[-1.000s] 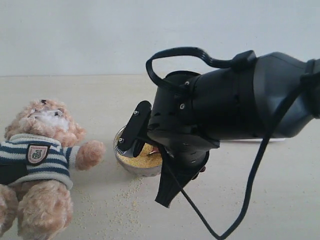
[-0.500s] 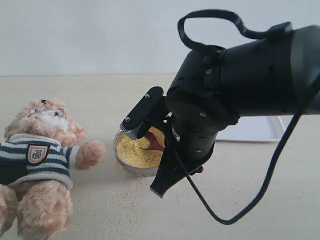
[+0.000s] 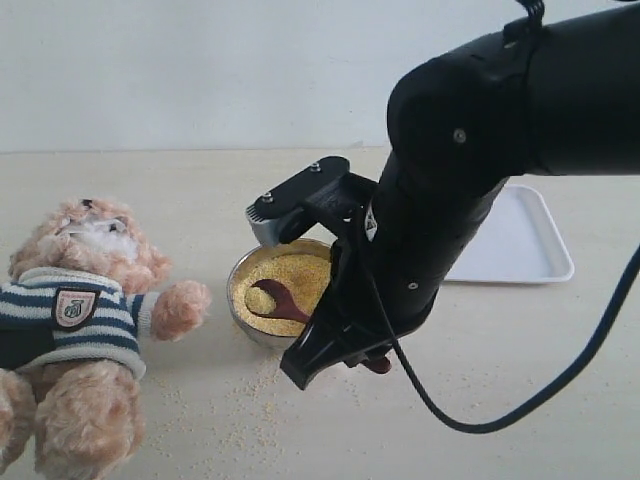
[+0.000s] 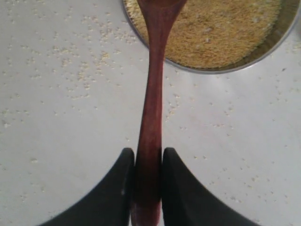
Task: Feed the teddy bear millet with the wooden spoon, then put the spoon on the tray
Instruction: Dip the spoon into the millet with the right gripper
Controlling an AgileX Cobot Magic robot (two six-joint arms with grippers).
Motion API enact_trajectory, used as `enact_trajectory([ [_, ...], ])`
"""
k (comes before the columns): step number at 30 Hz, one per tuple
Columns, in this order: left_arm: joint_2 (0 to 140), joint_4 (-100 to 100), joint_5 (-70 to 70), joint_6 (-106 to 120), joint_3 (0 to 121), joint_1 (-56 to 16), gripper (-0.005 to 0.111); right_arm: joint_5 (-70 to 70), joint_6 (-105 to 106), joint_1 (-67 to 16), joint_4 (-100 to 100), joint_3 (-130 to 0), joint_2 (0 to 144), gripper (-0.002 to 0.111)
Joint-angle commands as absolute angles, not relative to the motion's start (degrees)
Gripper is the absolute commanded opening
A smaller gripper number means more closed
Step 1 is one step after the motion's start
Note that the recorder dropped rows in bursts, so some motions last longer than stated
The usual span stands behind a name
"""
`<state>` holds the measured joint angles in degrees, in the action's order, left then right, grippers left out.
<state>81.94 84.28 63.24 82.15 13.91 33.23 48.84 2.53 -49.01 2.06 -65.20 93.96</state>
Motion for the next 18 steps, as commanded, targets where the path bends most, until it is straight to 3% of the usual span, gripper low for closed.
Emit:
enact_trajectory([
  [1, 82.0, 85.1, 64.9, 82.7, 13.9, 33.4, 0.005, 49.8, 6.0, -46.2, 8.1, -65.4, 93.3, 0.0],
  [18, 82.0, 85.1, 64.9, 82.7, 13.9, 33.4, 0.005, 50.1, 13.6, -42.3, 14.4, -65.4, 92.7, 0.0],
])
